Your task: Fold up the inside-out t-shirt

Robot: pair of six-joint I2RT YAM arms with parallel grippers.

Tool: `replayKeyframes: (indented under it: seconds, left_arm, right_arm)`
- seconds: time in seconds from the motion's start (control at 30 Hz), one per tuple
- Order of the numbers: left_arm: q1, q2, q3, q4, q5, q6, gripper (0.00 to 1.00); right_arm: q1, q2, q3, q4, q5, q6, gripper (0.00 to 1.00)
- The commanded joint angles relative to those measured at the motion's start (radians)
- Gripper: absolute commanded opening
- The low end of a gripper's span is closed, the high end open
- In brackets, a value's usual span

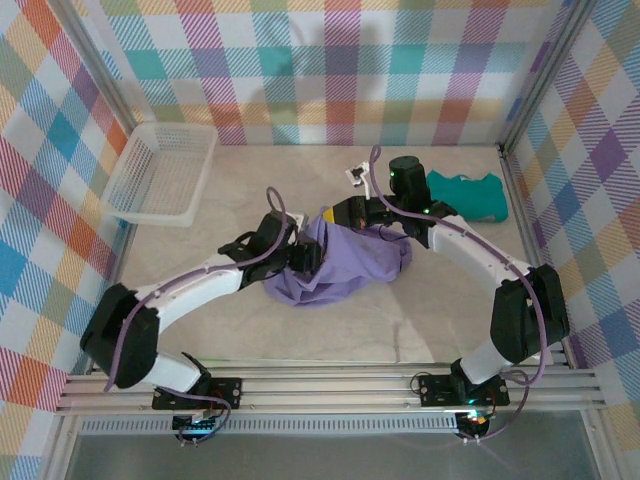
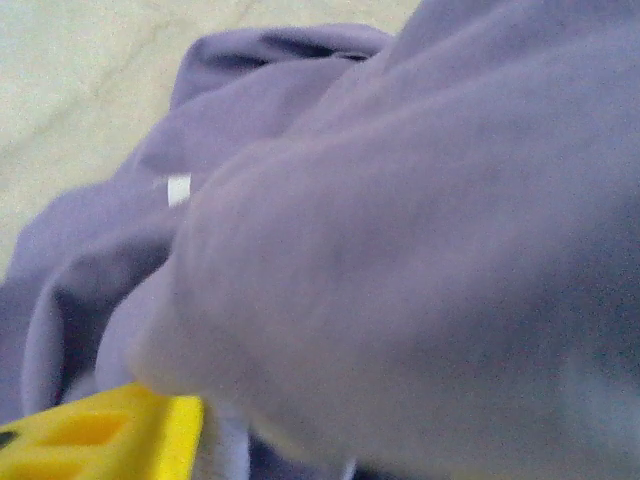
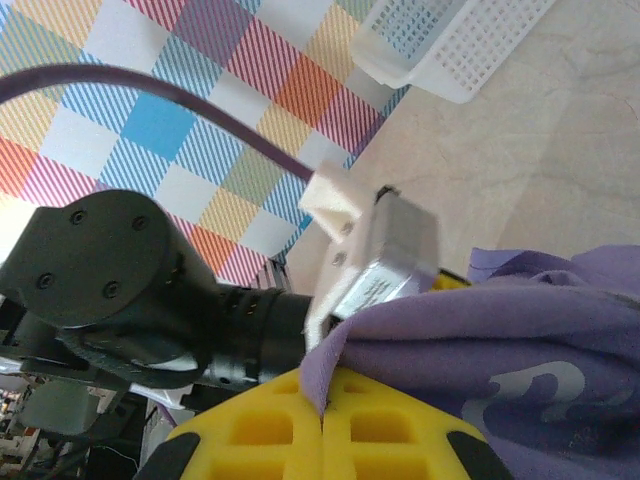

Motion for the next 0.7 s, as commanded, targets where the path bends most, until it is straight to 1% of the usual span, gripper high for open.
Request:
replayKeyframes:
  seconds: [0.0, 0.07, 0.1, 0.13, 0.17, 0.2, 0.23, 0.27, 0.3, 0.37, 0.43, 0.47, 0.5, 0.53, 0.6, 0.67]
  left_arm:
    - [0.033, 0.063, 0.053, 0.165, 0.02, -0.011, 0.4]
    - [0.057, 0.091, 0.09, 0.182, 0.116, -0.019, 0.13]
    - [0.067, 0.09, 0.1, 0.172, 0.178, -0.019, 0.01]
    - [0.075, 0.071, 0.094, 0.16, 0.239, -0.017, 0.0]
    - [0.081, 0.045, 0.083, 0.147, 0.298, -0.021, 0.0]
    - [0.087, 0.005, 0.068, 0.131, 0.363, -0.035, 0.0]
    - [0.089, -0.035, 0.054, 0.116, 0.416, -0.052, 0.0]
    - [0.09, -0.068, 0.043, 0.102, 0.441, -0.069, 0.0]
    - [0.091, -0.103, 0.029, 0.098, 0.461, -0.089, 0.0]
    - [0.096, -0.151, 0.008, 0.097, 0.486, -0.115, 0.0]
    - [0.099, -0.178, 0.002, 0.075, 0.489, -0.118, 0.0]
    - [0.101, -0.185, 0.003, 0.065, 0.489, -0.116, 0.0]
    - [0.101, -0.19, 0.005, 0.06, 0.491, -0.116, 0.0]
    - [0.102, -0.194, 0.005, 0.058, 0.498, -0.114, 0.0]
    - [0.102, -0.205, 0.005, 0.055, 0.513, -0.111, 0.0]
    - [0.102, -0.216, 0.0, 0.055, 0.518, -0.105, 0.0]
  right_arm:
    - [-0.023, -0.029, 0.02, -0.039, -0.005, -0.021, 0.0]
    - [-0.057, -0.047, 0.005, -0.056, 0.001, -0.031, 0.0]
    - [-0.075, -0.054, 0.015, -0.104, 0.036, -0.06, 0.0]
    - [-0.087, -0.057, 0.046, -0.194, 0.136, -0.116, 0.0]
    - [-0.086, -0.056, 0.088, -0.296, 0.284, -0.18, 0.04]
    - [-0.07, -0.051, 0.13, -0.392, 0.5, -0.237, 0.12]
    - [-0.047, -0.044, 0.148, -0.422, 0.687, -0.289, 0.17]
    - [-0.032, -0.041, 0.152, -0.42, 0.796, -0.314, 0.22]
    - [-0.02, -0.04, 0.153, -0.415, 0.853, -0.334, 0.27]
    - [0.018, -0.082, 0.12, -0.402, 0.868, -0.374, 0.35]
    - [0.097, -0.179, 0.016, -0.354, 0.86, -0.433, 0.44]
    - [0.122, -0.215, -0.028, -0.346, 0.832, -0.44, 0.47]
    - [0.149, -0.251, -0.074, -0.33, 0.789, -0.435, 0.53]
    - [0.176, -0.277, -0.117, -0.312, 0.772, -0.418, 0.58]
    - [0.21, -0.29, -0.173, -0.281, 0.761, -0.394, 0.62]
    - [0.216, -0.271, -0.213, -0.234, 0.764, -0.374, 0.64]
